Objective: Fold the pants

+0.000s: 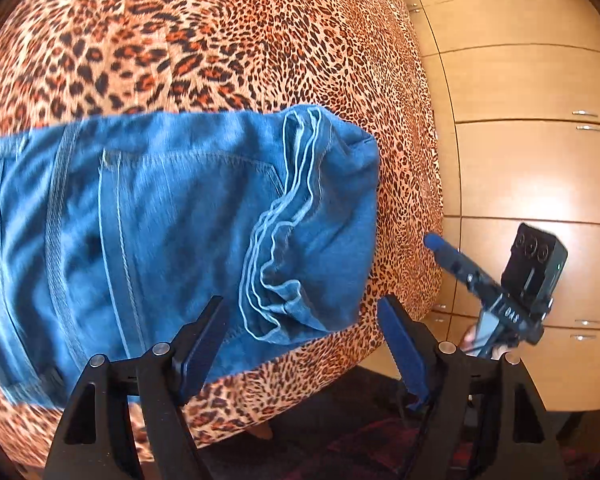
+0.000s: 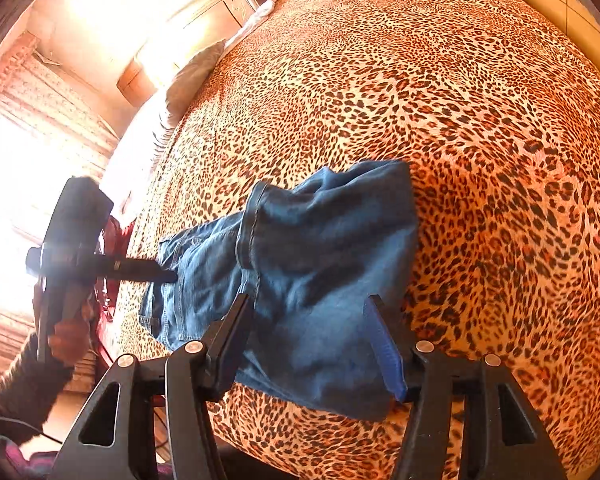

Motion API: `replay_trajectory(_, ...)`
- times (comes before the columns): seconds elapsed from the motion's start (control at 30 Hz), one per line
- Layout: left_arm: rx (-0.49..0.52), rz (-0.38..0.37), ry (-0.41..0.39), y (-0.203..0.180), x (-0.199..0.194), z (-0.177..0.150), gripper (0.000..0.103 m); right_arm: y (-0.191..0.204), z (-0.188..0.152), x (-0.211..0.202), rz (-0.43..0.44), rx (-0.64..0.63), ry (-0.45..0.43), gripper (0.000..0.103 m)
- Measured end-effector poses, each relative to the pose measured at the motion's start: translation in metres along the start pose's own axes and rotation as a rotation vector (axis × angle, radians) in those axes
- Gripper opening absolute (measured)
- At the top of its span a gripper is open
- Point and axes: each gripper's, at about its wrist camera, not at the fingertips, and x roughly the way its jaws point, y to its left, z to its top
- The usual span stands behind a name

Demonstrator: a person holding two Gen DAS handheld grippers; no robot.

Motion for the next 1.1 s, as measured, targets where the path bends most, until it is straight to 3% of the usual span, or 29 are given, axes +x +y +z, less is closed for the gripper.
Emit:
replay_trajectory(0.17, -0.216, 0.009, -0.126, -0.001, 0.035, -0.063, 0.078, -0.007, 0.047, 0.020, 0.086, -0.195, 0.097, 0.060)
replay_trajectory(0.33, -0.411, 0.051, -0.190, -0.002, 0.070, -0.096, 0.078, 0.000, 0.078, 0.044, 0.128, -0.395, 0.181, 0.060)
replay_trajectory(0.53, -0.447, 0.192, -0.253, -0.022, 0.083, -0.094, 0.078, 0.016, 0.111, 0.092, 0.215, -0.471, 0.271, 0.060)
replay_trajectory(0.67, -0.532, 0.182, -0.291, -0.022, 0.095, -0.083, 0.079, 0.040, 0.113, 0.120, 0.258, -0.564, 0.336, 0.060)
replay_trajectory(0.87, -0.644, 0.170, -0.334, -0.013, 0.102, -0.081, 0.078, 0.053, 0.109, 0.153, 0.252, -0.647, 0.412, 0.060)
replay_trajectory(0.93, -0.678, 0.170, -0.364, -0.013, 0.100, -0.084, 0.072, 0.056, 0.106, 0.158, 0.281, -0.681, 0.426, 0.059)
replay_trajectory(0.97, -0.696, 0.183, -0.374, -0.010, 0.098, -0.087, 0.068, 0.059, 0.104, 0.160, 0.284, -0.710, 0.436, 0.055)
replay_trajectory(1.03, -0.718, 0.224, -0.385, -0.014, 0.097, -0.092, 0.048, 0.066, 0.096, 0.164, 0.276, -0.775, 0.456, 0.020)
replay_trajectory(1.07, -0.723, 0.246, -0.387, -0.016, 0.097, -0.096, 0.041, 0.068, 0.094, 0.164, 0.279, -0.786, 0.474, 0.011)
replay_trajectory(1.1, -0.728, 0.242, -0.387, -0.017, 0.097, -0.100, 0.030, 0.071, 0.093, 0.161, 0.299, -0.792, 0.486, 0.011)
